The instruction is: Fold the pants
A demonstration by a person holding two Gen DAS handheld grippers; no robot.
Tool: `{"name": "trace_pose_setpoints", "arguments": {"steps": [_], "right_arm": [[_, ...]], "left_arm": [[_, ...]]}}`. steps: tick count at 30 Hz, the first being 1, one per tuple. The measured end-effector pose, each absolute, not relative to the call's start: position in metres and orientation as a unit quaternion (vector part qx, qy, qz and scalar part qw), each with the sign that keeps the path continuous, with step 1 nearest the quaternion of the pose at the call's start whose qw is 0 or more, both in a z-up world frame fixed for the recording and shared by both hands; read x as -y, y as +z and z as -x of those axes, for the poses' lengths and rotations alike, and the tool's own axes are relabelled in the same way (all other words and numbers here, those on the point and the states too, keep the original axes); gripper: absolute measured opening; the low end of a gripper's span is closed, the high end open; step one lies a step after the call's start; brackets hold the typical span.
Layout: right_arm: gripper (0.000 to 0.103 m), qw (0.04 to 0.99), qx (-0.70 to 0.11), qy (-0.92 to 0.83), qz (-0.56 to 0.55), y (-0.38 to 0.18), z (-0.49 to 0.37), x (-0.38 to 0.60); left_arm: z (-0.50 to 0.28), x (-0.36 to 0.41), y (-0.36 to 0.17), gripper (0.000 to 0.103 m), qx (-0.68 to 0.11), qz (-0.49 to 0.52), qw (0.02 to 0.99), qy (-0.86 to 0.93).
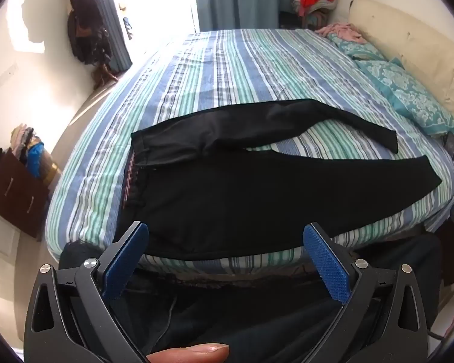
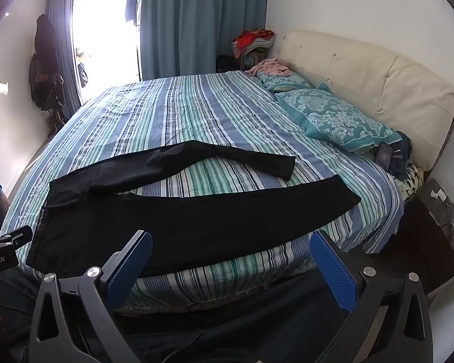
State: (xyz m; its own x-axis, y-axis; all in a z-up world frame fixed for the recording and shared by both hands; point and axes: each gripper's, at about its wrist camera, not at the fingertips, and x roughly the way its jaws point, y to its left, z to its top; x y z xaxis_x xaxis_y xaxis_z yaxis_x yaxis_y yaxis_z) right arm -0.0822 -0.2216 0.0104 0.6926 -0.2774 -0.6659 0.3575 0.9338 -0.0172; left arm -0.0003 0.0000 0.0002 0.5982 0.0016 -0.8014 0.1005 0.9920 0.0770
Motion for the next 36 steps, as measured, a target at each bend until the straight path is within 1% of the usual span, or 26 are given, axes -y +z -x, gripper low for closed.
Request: {"name": "trace_pose_setpoints", "arguments": {"steps": [36], "right_arm": [[0.103, 0.918, -0.355, -0.171, -0.035, 0.004, 0.077, 0.205]], "left_arm": [[0.003, 0.007, -0.008, 0.103, -0.457, -0.076, 0.885, -0.032]]}}
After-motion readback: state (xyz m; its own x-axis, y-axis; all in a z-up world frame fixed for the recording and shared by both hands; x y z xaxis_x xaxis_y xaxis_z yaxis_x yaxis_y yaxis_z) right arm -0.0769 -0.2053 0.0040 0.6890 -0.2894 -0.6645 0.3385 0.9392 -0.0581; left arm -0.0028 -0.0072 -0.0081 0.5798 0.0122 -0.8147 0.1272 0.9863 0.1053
